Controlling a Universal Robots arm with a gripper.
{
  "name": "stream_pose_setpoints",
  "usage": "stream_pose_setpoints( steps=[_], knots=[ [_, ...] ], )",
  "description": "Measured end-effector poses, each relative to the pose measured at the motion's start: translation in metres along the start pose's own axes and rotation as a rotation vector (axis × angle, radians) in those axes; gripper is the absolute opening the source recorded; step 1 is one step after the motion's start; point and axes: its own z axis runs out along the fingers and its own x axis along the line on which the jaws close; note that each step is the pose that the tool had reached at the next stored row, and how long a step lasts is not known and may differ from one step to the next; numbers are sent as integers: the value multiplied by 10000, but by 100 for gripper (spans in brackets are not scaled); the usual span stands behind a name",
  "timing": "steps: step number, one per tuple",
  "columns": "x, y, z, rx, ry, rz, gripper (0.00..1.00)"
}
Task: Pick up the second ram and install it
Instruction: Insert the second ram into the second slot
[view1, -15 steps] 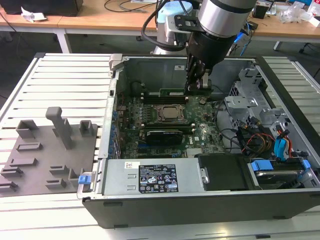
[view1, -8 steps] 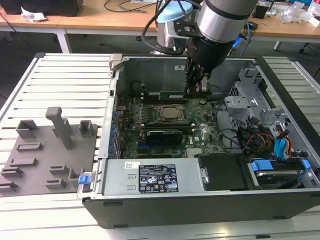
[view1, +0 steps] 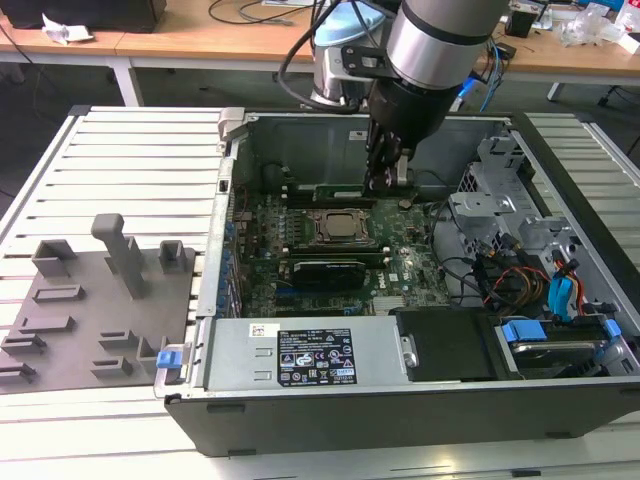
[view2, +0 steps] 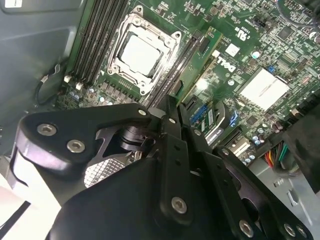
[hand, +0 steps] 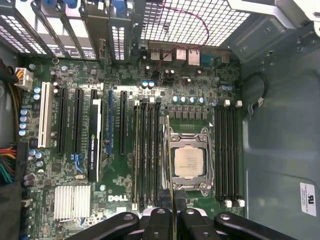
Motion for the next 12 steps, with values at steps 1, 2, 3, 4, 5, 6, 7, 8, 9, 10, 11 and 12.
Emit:
stream_pose_setpoints(
  steps=[1,2,3,4,5,6,7,8,9,10,11,12],
  knots=[
    [1,2,12,1,-1,0,14],
    [5,0,41,-1,0,-2,14],
    [8,-2,68,0,-1,-2,14],
    [12,-5,96,0,-2,-1,14],
    [16,-8,121,0,-1,-1,14],
    [20,-10,143,0,-1,-1,14],
    [23,-12,164,0,-1,-1,14],
    [26,-14,182,0,-1,-1,14],
    [28,-15,193,0,0,-1,14],
    [29,-16,201,0,-1,-1,14],
    [31,-17,212,0,0,-1,14],
    [32,-18,220,0,0,0,14]
  ],
)
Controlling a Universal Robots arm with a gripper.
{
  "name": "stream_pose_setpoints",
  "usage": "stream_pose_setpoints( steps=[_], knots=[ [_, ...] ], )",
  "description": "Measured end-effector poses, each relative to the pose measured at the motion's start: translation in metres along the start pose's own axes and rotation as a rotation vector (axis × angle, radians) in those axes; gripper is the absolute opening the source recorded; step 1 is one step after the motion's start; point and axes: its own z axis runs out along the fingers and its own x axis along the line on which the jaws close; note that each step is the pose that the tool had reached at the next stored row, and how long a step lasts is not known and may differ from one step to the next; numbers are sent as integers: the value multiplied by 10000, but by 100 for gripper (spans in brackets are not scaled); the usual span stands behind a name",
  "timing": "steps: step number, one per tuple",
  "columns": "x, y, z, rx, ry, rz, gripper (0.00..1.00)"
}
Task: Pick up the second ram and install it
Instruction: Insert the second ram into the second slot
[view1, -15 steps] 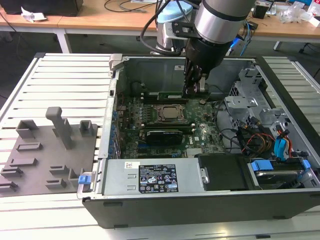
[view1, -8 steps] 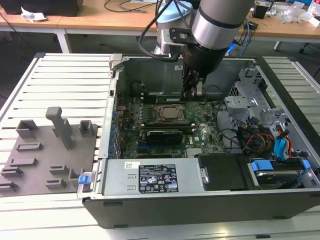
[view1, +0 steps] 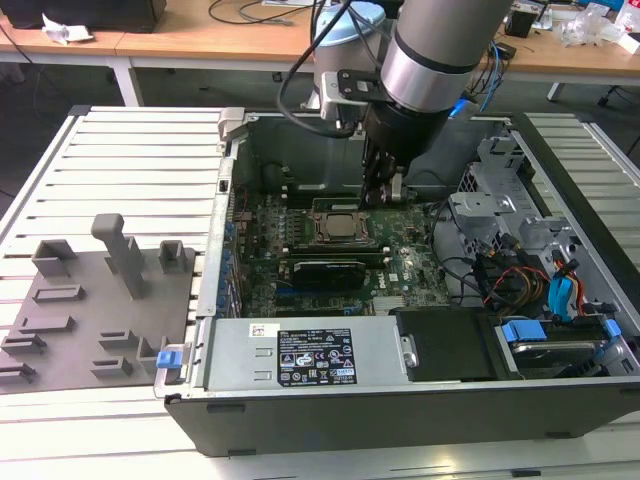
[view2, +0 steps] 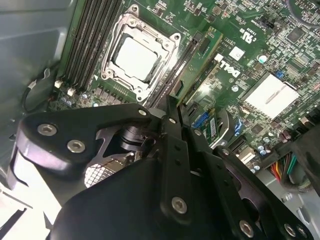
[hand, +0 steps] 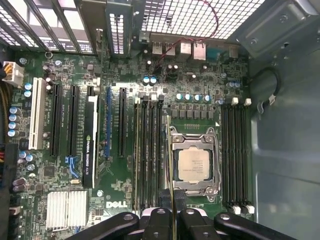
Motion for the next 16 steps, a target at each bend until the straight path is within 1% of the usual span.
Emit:
stream_pose_setpoints(
  steps=[3,16],
  knots=[
    [2,-2,15,0,-1,-1,14],
    [7,-5,41,0,-1,0,14]
  ],
)
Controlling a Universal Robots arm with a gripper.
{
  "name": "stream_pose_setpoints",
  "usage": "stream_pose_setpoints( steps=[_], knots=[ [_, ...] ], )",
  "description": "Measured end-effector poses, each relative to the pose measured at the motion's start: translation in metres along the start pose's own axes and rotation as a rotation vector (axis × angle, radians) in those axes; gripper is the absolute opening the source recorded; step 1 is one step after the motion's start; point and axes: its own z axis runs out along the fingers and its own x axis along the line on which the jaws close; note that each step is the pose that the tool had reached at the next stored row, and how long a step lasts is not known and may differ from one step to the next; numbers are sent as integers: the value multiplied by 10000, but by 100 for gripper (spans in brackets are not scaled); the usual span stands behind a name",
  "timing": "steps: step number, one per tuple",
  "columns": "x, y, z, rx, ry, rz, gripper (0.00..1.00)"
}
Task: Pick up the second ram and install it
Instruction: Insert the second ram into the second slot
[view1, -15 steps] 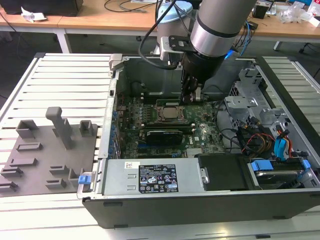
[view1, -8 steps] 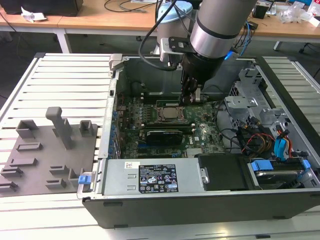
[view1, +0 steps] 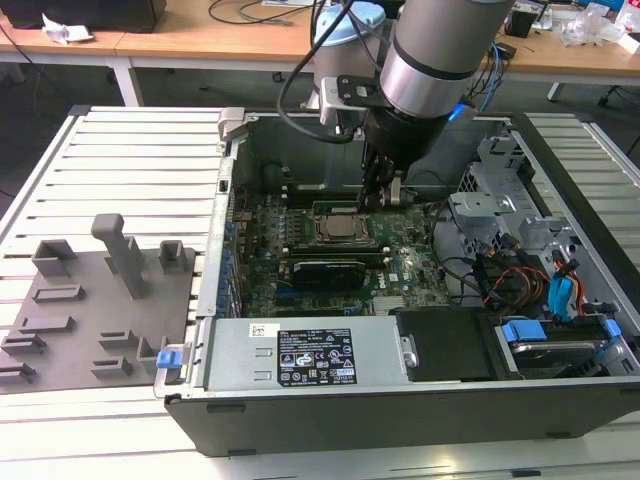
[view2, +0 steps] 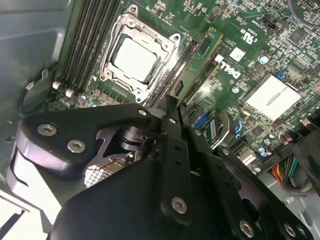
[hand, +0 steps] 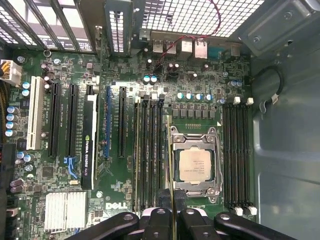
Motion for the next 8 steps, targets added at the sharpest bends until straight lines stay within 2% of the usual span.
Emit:
stream_pose_setpoints(
  steps=[8],
  knots=[
    [7,-4,45,1,-3,-1,14]
  ],
)
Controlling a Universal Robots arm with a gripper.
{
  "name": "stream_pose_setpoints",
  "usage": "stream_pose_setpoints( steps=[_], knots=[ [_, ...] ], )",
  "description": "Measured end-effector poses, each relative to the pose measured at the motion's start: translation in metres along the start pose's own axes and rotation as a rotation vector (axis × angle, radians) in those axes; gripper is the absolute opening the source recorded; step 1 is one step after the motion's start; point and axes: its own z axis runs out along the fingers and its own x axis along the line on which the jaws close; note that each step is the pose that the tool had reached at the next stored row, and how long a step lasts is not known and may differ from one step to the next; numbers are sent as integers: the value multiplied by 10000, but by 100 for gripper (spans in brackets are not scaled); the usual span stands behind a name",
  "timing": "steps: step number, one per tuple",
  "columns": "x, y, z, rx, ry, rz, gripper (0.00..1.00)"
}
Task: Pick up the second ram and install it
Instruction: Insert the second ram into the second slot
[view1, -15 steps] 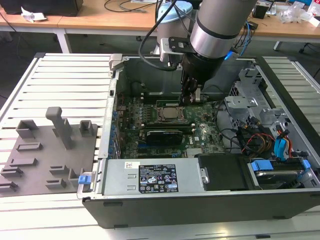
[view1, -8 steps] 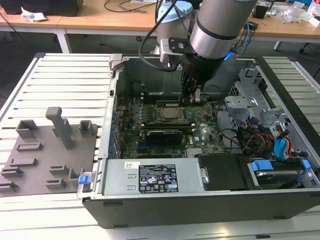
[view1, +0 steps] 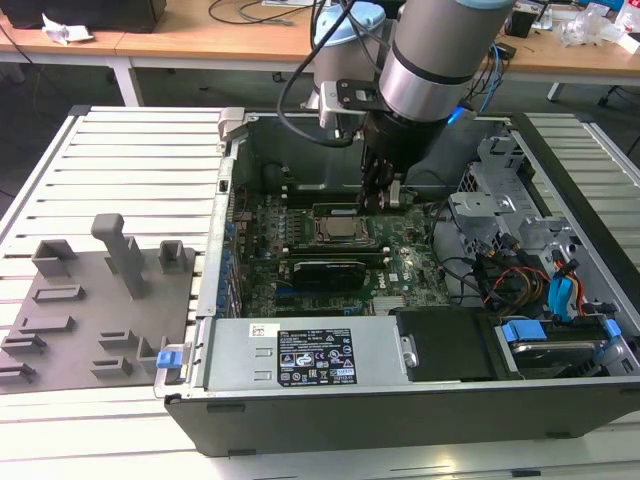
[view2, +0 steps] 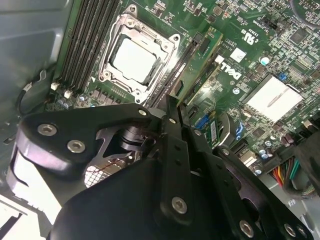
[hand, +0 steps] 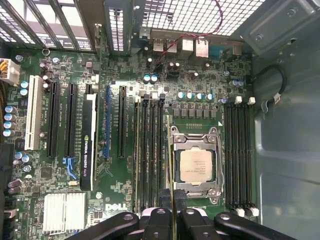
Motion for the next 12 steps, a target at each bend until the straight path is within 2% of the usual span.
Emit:
stream_pose_setpoints(
  steps=[5,12],
  knots=[
    [11,-7,65,-1,3,1,14],
    [19,-12,116,-1,3,0,14]
  ],
)
